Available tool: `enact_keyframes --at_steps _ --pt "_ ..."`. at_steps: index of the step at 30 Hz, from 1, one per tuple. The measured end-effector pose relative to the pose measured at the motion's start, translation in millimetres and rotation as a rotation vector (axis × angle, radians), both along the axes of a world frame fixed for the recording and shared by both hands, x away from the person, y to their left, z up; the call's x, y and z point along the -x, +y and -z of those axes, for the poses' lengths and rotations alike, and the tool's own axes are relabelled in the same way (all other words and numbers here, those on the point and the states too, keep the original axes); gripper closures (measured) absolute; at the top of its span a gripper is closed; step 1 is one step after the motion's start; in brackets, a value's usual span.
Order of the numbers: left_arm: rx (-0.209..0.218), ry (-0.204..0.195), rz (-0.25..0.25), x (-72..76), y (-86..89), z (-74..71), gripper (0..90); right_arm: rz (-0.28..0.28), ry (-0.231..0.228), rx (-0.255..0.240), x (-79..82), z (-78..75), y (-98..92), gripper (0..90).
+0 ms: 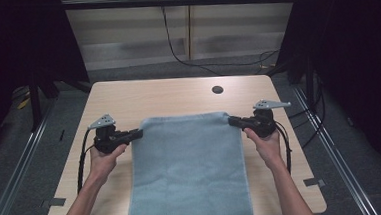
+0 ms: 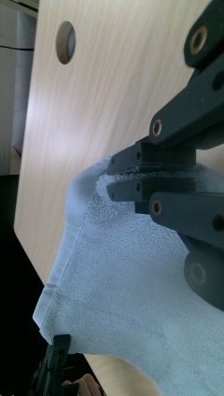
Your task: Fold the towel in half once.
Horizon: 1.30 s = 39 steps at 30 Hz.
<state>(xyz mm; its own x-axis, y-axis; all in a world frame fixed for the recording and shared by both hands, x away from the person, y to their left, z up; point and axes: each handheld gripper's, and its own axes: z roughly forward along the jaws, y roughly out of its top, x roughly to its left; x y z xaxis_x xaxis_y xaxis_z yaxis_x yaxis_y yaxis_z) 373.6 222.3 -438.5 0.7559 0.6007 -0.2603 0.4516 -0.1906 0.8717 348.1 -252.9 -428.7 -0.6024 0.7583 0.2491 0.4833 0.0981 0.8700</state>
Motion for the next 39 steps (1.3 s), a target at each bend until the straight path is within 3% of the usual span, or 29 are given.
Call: enact_keyframes --at_steps 7,26,31,33,34,35,36,39 --pt "0.028 -0.037 -0.018 -11.3 0.6 -27.2 85.8 0.003 -0.034 -0.017 -10.5 -21.8 2.7 86.6" --pt "0.066 -0.099 -0.020 -34.8 -9.6 -70.0 85.5 0.038 -0.075 -0.047 -41.5 -60.4 1.3 86.8" --pt "0.106 -0.083 -0.032 -43.2 -7.4 -79.1 85.5 0.041 -0.094 -0.067 -48.3 -74.1 -2.0 86.9" --pt "0.103 -0.096 -0.028 -40.9 -8.1 -87.6 85.4 0.045 -0.105 -0.067 -49.1 -81.6 -2.4 86.8" --pt "0.135 -0.103 -0.016 -37.8 -8.2 -91.2 85.5 0.046 -0.113 -0.075 -47.7 -86.1 -2.5 86.8" --pt "0.138 -0.113 -0.004 -34.7 -9.1 -94.8 85.5 0.036 -0.131 -0.090 -45.4 -90.6 -2.4 86.9" --pt "0.117 -0.129 -0.007 -32.0 -10.7 -98.3 85.5 0.027 -0.141 -0.099 -42.8 -95.0 -1.9 86.8" --pt "0.118 -0.142 -0.007 -22.5 -10.2 -106.6 85.4 0.010 -0.161 -0.088 -34.3 -107.5 1.4 86.9"
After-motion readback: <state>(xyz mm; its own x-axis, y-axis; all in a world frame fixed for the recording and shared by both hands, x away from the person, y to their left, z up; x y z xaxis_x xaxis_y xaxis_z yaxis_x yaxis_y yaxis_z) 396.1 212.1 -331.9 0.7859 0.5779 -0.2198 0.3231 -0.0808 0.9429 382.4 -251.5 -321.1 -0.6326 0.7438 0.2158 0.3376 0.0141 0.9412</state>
